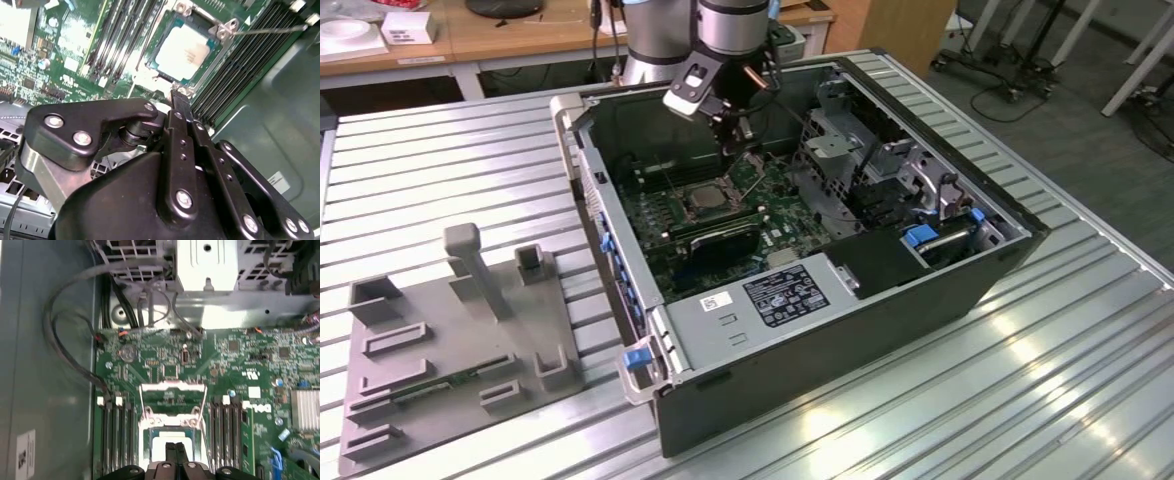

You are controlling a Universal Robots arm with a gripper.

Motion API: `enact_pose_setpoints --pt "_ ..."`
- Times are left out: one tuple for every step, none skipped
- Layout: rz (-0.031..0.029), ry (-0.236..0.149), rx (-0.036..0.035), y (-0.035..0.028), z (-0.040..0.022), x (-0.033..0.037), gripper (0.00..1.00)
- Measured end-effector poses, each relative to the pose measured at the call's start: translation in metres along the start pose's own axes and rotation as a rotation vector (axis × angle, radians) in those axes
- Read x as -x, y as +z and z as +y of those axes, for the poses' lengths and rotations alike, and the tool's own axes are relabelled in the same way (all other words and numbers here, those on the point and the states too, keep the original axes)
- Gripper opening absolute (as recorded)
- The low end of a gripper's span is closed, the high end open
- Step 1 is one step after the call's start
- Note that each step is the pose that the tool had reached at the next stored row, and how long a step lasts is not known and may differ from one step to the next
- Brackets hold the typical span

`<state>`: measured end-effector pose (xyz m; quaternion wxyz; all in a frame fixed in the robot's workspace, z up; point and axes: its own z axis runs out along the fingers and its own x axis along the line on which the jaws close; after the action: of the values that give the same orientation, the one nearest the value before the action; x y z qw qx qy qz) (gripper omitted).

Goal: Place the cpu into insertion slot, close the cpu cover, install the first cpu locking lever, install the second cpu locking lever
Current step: 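Close the cpu cover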

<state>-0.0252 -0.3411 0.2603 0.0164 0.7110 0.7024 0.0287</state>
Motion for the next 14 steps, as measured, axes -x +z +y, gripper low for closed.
enact_pose_setpoints --pt "0.0 0.0 0.0 0.0001 0.0022 0.0 0.11" --pt "0.0 0.0 0.0 0.0003 0.0042 -0.0001 0.11" --pt "0.0 0.0 0.0 0.0004 0.006 -0.0001 0.11" --pt "0.0001 0.0 0.0 0.0006 0.0079 -0.0002 0.11" --pt "0.0001 0.0 0.0001 0.0006 0.0091 -0.0002 0.11" --pt "0.0001 0.0 0.0 0.0006 0.0091 -0.0002 0.11" --pt "0.0 0.0 0.0 0.0006 0.0091 -0.0002 0.11" --pt "-0.0003 0.0 -0.0001 0.0002 0.0092 -0.0003 0.11" --pt "-0.0003 0.0 -0.0001 -0.0006 0.0093 -0.0003 0.11" --pt "-0.0001 0.0 -0.0001 -0.0017 0.0094 -0.0003 0.11" --pt "0.0 0.0 0.0 -0.0023 0.0094 -0.0003 0.11" --pt "0.0001 0.0 0.0001 -0.0023 0.0094 -0.0003 0.11" --pt "0.0002 0.0 0.0001 -0.0023 0.0095 -0.0004 0.11" --pt "0.0002 0.0 0.0001 -0.0023 0.0099 -0.0004 0.11"
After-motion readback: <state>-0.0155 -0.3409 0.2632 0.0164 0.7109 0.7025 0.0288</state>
